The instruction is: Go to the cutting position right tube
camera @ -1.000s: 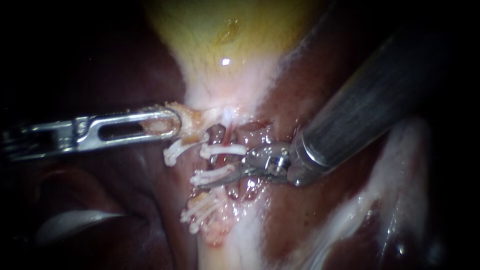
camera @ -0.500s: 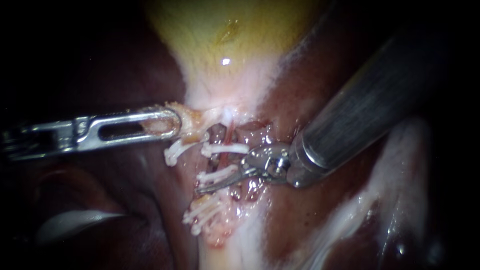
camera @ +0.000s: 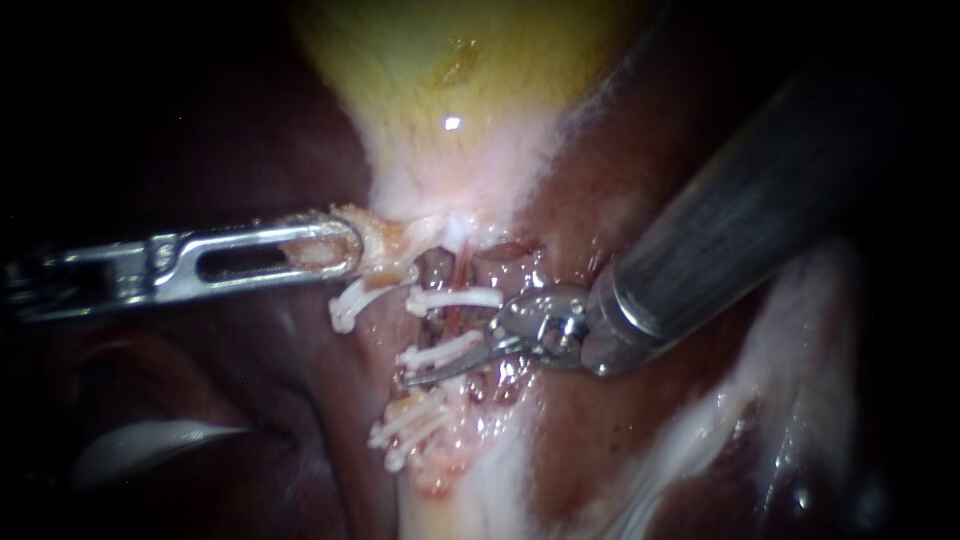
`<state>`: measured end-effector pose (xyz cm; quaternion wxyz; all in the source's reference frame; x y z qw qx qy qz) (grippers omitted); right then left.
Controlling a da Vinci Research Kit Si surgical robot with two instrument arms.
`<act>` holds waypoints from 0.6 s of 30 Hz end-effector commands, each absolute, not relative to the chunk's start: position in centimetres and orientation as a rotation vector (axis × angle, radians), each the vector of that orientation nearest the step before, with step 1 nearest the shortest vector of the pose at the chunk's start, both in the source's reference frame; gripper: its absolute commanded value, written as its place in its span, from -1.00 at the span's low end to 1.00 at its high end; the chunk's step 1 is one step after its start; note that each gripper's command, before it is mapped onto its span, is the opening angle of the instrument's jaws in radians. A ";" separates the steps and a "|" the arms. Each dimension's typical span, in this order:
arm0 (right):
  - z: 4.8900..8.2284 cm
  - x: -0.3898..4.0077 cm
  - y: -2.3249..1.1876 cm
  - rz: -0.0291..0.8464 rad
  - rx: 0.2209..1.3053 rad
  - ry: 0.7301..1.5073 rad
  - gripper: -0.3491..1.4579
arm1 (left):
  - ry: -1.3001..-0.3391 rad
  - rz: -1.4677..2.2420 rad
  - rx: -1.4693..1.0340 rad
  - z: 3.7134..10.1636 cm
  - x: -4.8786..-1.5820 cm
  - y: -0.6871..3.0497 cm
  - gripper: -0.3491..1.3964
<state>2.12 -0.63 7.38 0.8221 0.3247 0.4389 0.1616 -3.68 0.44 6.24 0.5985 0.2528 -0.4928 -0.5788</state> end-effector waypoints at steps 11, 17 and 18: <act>7.23 1.85 -0.44 0.419 0.748 0.968 0.97 | -1.143 -1.342 0.586 6.25 -3.68 0.43 -1.00; 7.22 1.81 -0.44 0.440 0.800 0.983 0.97 | -1.144 -1.342 0.586 6.26 -3.68 0.43 -1.00; 7.22 1.81 -0.45 0.443 0.806 0.981 0.97 | -1.140 -1.342 0.586 6.26 -3.68 0.43 -1.00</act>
